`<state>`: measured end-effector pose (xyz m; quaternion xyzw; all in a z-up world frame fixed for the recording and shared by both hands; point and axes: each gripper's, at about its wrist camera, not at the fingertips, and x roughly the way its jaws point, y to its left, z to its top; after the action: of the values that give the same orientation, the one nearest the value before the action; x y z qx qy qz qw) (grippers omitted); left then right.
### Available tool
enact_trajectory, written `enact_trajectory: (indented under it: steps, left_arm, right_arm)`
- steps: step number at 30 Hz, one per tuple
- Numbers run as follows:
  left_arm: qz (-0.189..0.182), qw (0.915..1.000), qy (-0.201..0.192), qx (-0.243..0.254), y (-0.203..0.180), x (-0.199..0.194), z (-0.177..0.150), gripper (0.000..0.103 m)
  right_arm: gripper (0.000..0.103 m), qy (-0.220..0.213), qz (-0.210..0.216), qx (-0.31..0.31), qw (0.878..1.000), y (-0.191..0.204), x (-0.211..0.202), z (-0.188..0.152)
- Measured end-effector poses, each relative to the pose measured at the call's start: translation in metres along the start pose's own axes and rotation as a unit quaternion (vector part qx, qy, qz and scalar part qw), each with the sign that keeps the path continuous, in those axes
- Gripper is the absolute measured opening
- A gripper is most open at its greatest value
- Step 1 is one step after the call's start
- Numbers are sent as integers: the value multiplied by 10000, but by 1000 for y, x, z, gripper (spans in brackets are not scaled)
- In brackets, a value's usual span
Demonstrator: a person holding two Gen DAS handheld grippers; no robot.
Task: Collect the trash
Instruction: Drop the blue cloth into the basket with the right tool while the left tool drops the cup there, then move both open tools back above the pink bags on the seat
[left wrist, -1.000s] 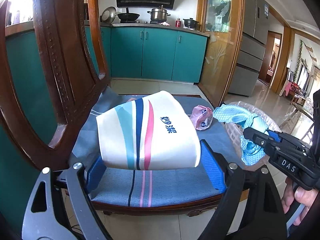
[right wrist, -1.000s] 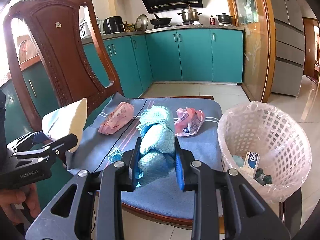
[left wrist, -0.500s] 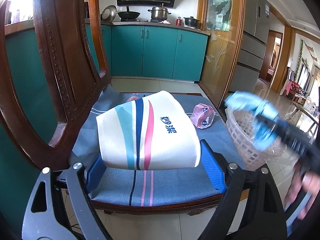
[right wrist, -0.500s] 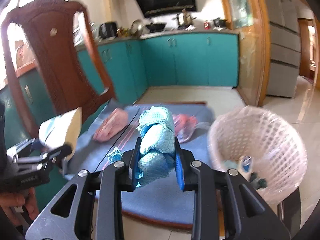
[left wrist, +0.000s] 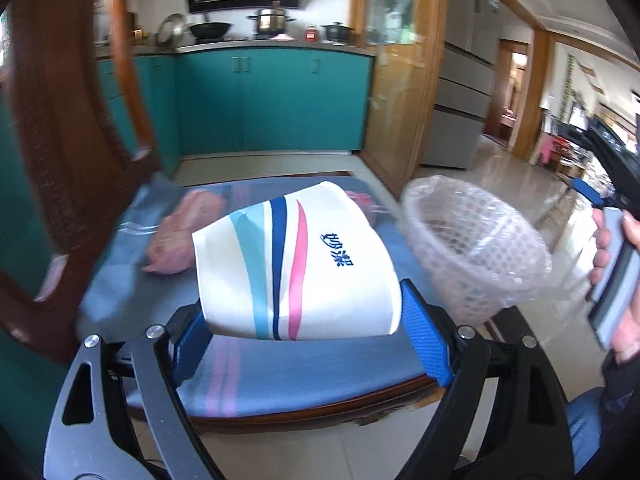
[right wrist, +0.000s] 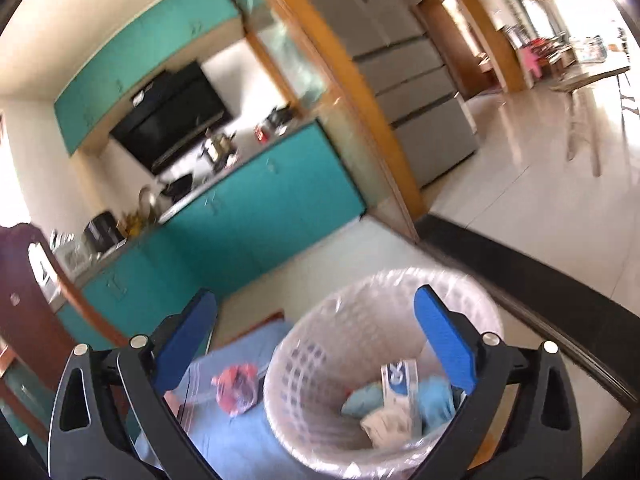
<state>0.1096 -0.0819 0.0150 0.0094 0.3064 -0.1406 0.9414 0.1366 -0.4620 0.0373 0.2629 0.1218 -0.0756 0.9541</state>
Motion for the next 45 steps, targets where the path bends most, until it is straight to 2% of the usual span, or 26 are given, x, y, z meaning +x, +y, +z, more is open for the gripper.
enact_trajectory:
  steps: [5,9,10,12,13,15,19,21,26,30,33,37,45]
  left_arm:
    - [-686,9971,-9,340,-68,20,37,86]
    - [-1227,9903,-135,638,-134,43,77,88]
    - [-1298,9885,-67,771,-151,54,86,92]
    - [-1056,9911,2,812,-160,66,91,93]
    - [-890,9933,41,736,-158,69,91,93]
    - [-800,9958,77,438,-140,65,87,94]
    - [-564,9981,24,253,-89,49,73,97]
    - [-432,9990,-17,107,-56,35,62,97]
    - [142,9997,-80,-153,13,11,40,98]
    - [636,9977,73,-237,61,13,16,98]
    - [922,9950,130,-374,80,16,7,98]
    - [911,9949,211,-384,91,19,4,98]
    - [964,9934,350,-512,96,26,5,98]
  right_arm:
    - [98,-509,-232,322,9979,-10,-11,6]
    - [98,-820,-345,550,9945,-24,-21,9]
    - [98,-759,-352,558,9949,-27,-20,9]
    - [98,-655,-367,569,9956,-30,-16,9]
    - [98,-584,-347,545,9962,-31,-14,8]
    - [98,-435,-304,411,9977,-26,-11,6]
    - [98,122,-159,-122,9997,-4,3,-5]
    - [98,264,-83,-287,9992,6,5,-9]
    - [98,639,114,-914,9937,40,14,-29]
    - [98,1037,205,-1456,9837,68,22,-54]
    - [98,1411,246,-1969,9699,90,26,-81]
    - [97,1698,329,-2424,9546,113,27,-112]
    - [97,1741,338,-2390,9547,125,34,-121]
